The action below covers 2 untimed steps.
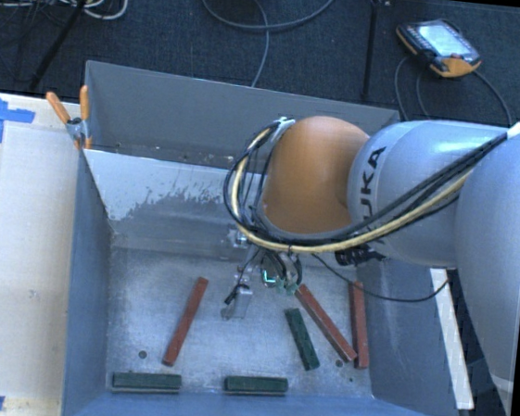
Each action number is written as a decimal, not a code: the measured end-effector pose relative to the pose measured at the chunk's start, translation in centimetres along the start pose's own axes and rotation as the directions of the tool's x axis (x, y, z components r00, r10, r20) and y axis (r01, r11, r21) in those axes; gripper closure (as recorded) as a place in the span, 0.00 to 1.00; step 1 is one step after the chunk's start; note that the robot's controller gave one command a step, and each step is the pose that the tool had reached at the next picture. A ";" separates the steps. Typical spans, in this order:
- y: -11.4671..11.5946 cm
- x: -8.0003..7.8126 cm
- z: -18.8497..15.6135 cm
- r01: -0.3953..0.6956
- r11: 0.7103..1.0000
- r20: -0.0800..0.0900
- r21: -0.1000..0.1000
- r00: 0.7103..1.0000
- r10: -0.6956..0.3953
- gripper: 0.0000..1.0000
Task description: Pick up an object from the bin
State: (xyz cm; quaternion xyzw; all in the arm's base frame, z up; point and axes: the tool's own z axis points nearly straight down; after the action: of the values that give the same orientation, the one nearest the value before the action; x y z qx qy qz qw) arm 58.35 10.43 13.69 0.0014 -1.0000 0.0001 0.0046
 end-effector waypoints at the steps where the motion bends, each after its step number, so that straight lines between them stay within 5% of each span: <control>1: 0.0 -0.2 -0.4 -0.003 1.000 0.008 -0.001 1.000 0.003 0.00; 2: 3.9 2.8 4.6 0.240 0.971 0.013 0.003 0.971 -0.240 0.00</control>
Offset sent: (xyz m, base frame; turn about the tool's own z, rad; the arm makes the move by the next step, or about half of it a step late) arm -0.0420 0.0554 -0.0669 -0.3341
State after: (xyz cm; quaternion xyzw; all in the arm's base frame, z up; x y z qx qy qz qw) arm 55.51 14.34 9.09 0.1224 -0.9925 0.0003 -0.0021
